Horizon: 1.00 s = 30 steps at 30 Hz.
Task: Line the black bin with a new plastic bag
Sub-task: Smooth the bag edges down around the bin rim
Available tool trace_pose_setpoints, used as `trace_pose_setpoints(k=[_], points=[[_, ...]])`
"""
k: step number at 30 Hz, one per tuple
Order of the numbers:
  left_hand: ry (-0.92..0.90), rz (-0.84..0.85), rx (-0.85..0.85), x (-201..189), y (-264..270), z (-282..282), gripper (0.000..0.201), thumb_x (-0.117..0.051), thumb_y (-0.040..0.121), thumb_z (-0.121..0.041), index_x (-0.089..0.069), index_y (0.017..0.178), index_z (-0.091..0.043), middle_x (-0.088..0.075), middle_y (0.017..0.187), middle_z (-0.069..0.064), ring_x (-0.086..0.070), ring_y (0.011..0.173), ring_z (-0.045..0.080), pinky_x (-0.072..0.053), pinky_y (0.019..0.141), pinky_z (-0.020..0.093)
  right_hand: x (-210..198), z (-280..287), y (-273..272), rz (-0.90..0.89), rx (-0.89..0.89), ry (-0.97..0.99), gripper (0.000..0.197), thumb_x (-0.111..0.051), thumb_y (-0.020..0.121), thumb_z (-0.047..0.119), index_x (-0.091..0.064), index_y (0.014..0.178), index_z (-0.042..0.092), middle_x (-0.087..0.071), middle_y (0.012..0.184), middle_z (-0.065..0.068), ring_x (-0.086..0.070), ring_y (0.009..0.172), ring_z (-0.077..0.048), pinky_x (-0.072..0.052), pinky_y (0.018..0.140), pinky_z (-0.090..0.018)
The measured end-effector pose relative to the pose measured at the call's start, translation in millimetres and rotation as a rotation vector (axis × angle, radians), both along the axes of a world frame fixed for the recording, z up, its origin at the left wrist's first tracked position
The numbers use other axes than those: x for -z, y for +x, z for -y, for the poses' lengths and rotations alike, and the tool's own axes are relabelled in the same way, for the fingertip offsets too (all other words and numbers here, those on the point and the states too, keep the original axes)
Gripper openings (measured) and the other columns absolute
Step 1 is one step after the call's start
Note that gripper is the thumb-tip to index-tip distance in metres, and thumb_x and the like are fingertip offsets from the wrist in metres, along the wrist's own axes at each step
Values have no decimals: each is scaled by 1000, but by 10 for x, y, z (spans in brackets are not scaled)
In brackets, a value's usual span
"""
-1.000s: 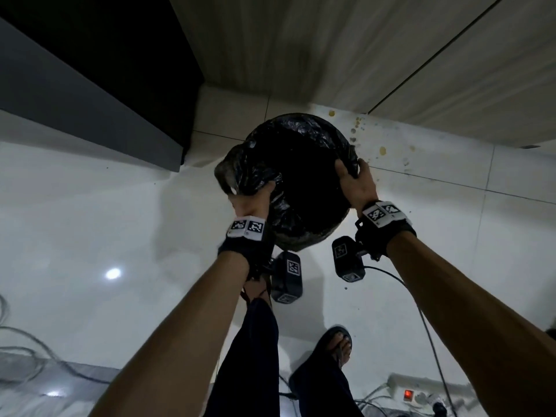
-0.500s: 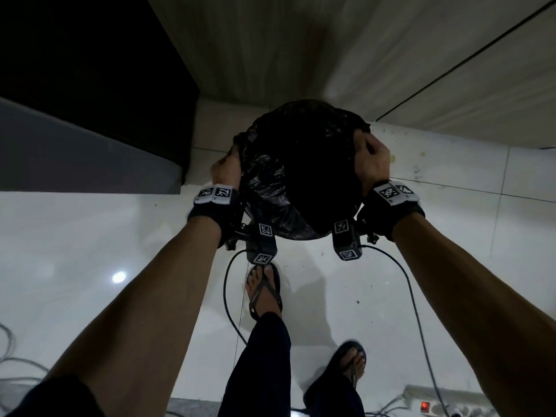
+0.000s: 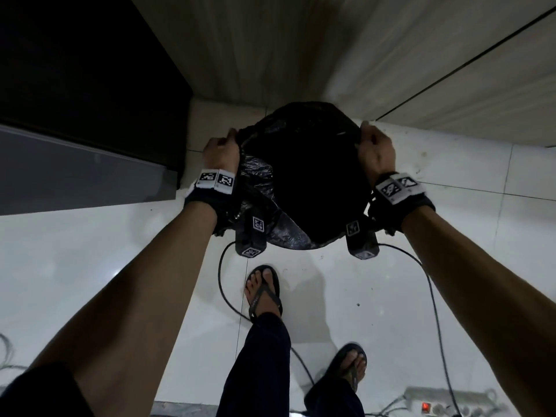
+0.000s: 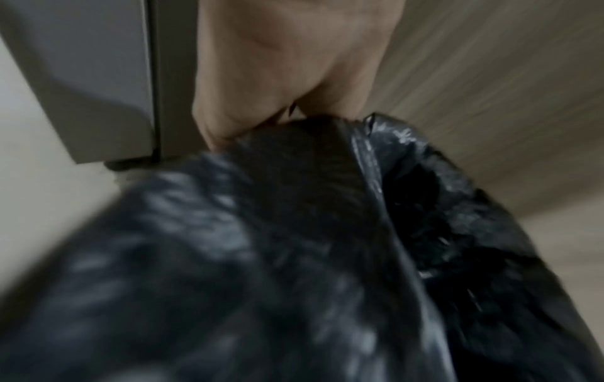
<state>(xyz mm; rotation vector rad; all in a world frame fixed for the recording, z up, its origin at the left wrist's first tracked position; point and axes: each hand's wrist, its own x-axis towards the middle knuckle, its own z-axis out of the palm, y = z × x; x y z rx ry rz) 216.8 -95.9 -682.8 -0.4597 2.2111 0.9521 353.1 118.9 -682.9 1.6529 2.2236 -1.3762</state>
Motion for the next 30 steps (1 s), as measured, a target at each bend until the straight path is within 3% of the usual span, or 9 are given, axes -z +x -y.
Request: trace_pose_setpoints(k=[3,7,13,16,19,22,25,28,30], points=[[223,-57,32,-178,129,-125,58,-52,80,-65,-55,115,-19,-59,108,-2,-57,102,16,-40,82,23,-110,178,-24,-22,-206,16,55,-32,95,62,-54,131,26,-56,134,-13,-49,126,-29,-35,102,-33],[173,-129,345,-82,177,-200,46,-54,86,-56,-63,110,-18,-69,111,4,-63,104,23,-50,88,31,-61,171,-51,-97,-351,93,43,-39,98,50,-49,136,31,-58,136,-2,-52,125,-26,-38,102,-32],[167,-100,195,-41,74,-282,44,-47,96,-37,-50,60,-12,-59,76,12,-53,76,21,-35,63,27,81,115,-84,-94,-149,3,32,-51,92,50,-67,85,24,-67,86,1,-59,82,-18,-40,73,-24],[229,-74,159,-67,138,-266,26,-56,91,-29,-65,80,-7,-65,87,13,-57,80,18,-41,64,23,31,142,51,-118,-99,-46,35,-53,92,44,-53,63,24,-57,64,2,-53,66,-16,-40,66,-29],[225,-205,117,-135,302,-258,17,-62,86,-21,-57,101,-15,-66,86,8,-59,70,16,-45,58,21,-9,223,241,-107,-140,49,16,-51,94,39,-63,95,29,-65,76,-1,-59,71,-19,-46,69,-33],[181,-383,408,-192,488,-253,29,-46,93,-15,-54,120,-22,-68,94,9,-61,79,21,-47,72,23,-72,278,392,-71,-432,296,41,-38,100,35,-37,140,42,-62,97,-9,-56,77,-25,-45,71,-36],[132,-372,699,-218,616,-209,39,-43,95,-32,-51,133,-35,-61,120,6,-59,110,23,-45,94,27,-127,341,478,-33,-687,343,44,-33,102,40,-31,145,44,-53,108,-12,-57,84,-35,-45,70,-37],[68,-351,847,-172,644,-179,49,-55,90,-38,-44,138,-38,-55,121,5,-57,113,22,-43,94,28,-44,345,535,22,-755,321,48,-39,95,56,-32,142,47,-51,118,-12,-57,101,-39,-51,83,-45],[49,-329,854,-133,624,-183,45,-59,89,-32,-50,134,-32,-56,125,7,-57,115,25,-44,95,30,34,323,550,22,-717,280,45,-46,95,49,-41,139,40,-55,115,-14,-58,99,-38,-50,81,-43]])
